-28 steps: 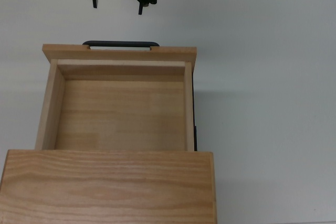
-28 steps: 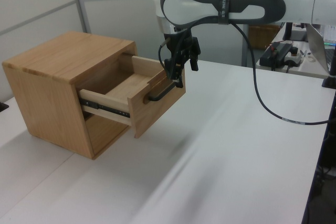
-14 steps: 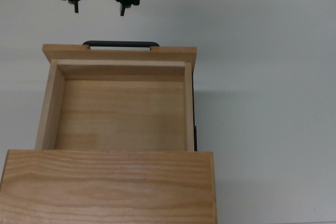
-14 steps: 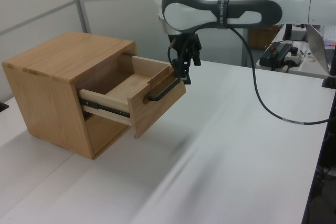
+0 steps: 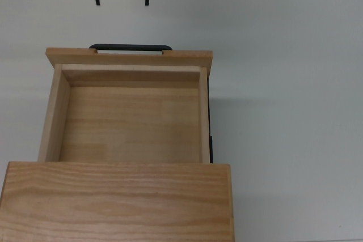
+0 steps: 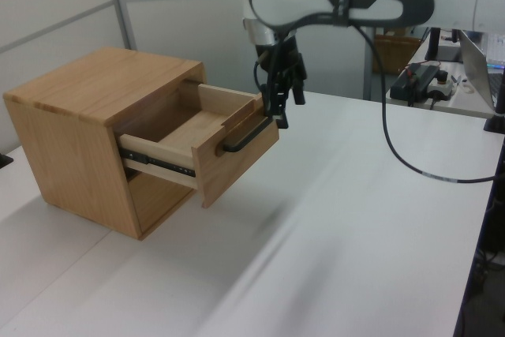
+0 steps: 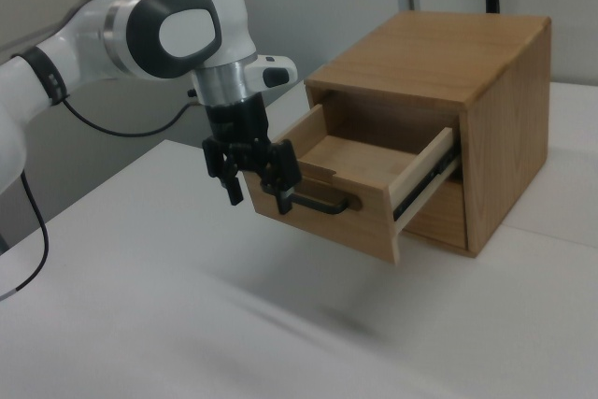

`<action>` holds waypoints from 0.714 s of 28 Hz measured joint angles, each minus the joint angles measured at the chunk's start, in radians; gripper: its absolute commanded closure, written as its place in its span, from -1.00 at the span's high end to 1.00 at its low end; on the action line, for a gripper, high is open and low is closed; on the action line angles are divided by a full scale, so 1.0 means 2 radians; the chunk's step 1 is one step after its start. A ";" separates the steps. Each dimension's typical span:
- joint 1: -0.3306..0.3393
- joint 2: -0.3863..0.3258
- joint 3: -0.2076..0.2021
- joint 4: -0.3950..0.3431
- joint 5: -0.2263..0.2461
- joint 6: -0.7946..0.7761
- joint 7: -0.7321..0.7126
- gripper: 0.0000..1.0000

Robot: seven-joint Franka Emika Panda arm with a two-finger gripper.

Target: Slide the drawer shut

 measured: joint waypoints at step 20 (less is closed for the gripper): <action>-0.004 -0.036 0.000 -0.003 0.030 -0.055 0.209 0.65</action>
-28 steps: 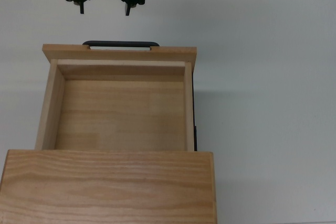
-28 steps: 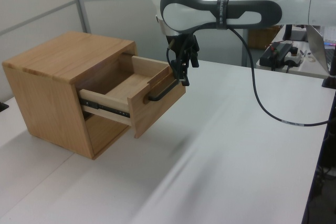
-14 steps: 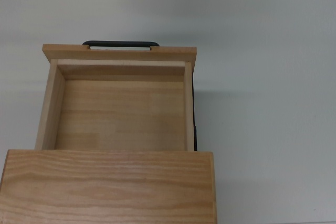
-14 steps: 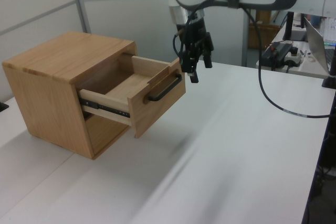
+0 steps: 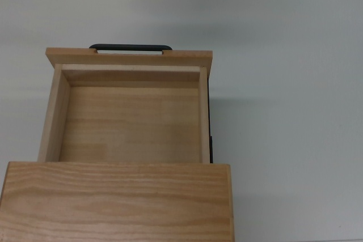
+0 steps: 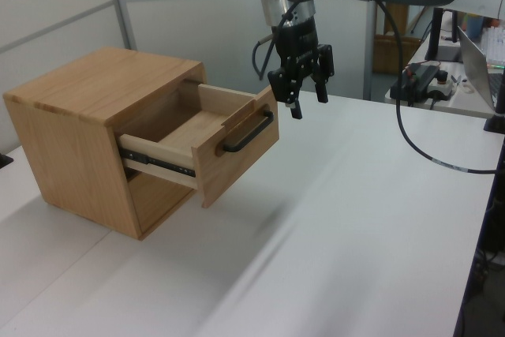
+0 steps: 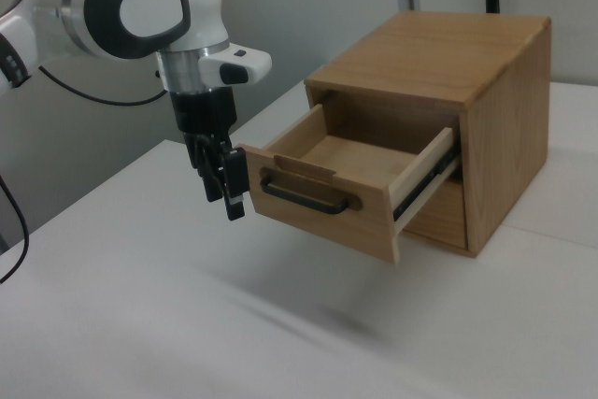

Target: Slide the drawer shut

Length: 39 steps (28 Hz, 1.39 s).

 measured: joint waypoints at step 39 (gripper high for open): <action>0.006 0.034 0.005 -0.050 -0.049 0.103 -0.055 -1.00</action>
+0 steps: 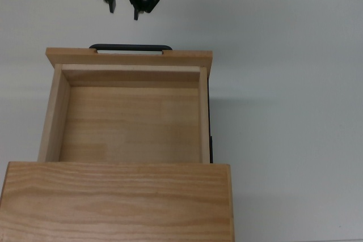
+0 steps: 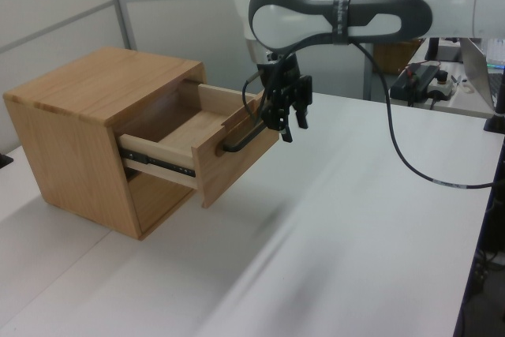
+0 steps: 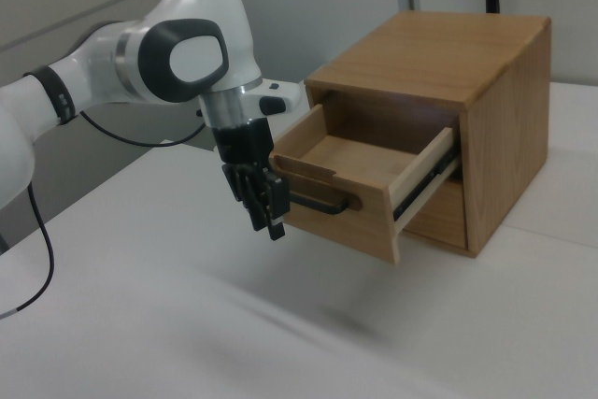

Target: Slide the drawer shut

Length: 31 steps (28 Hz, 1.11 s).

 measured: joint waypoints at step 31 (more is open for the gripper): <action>0.015 0.080 0.009 0.031 -0.008 0.165 -0.005 -1.00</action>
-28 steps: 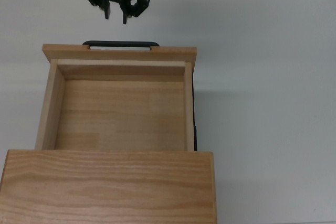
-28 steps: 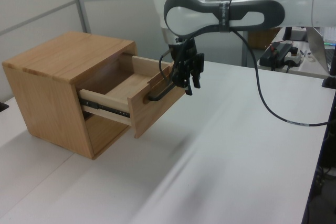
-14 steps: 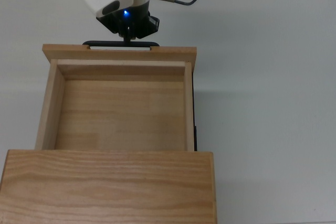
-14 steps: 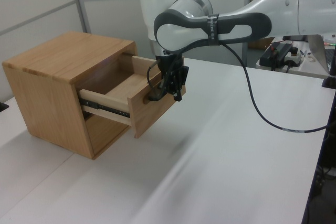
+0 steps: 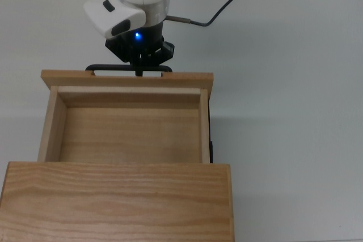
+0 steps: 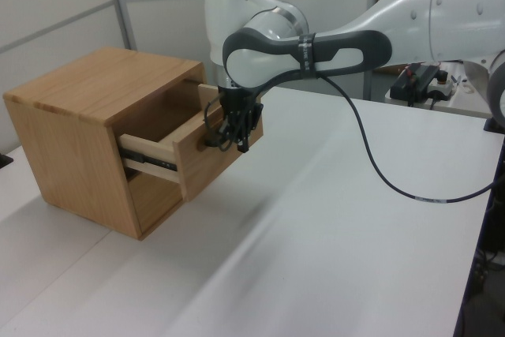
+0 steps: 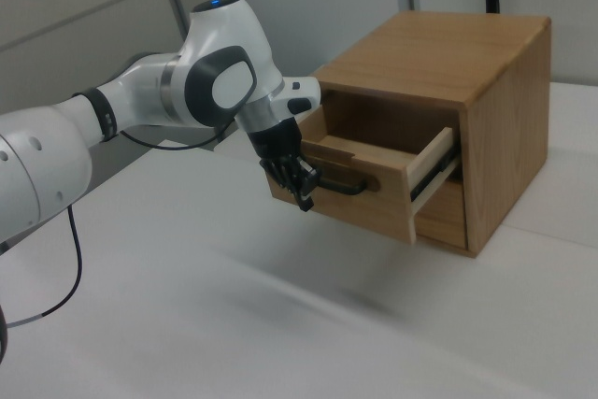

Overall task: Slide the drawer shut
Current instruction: 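Push the drawer front with the gripper into the wooden cabinet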

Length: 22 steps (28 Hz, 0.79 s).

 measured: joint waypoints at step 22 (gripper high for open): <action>0.000 0.060 0.000 0.030 -0.039 0.180 0.000 -1.00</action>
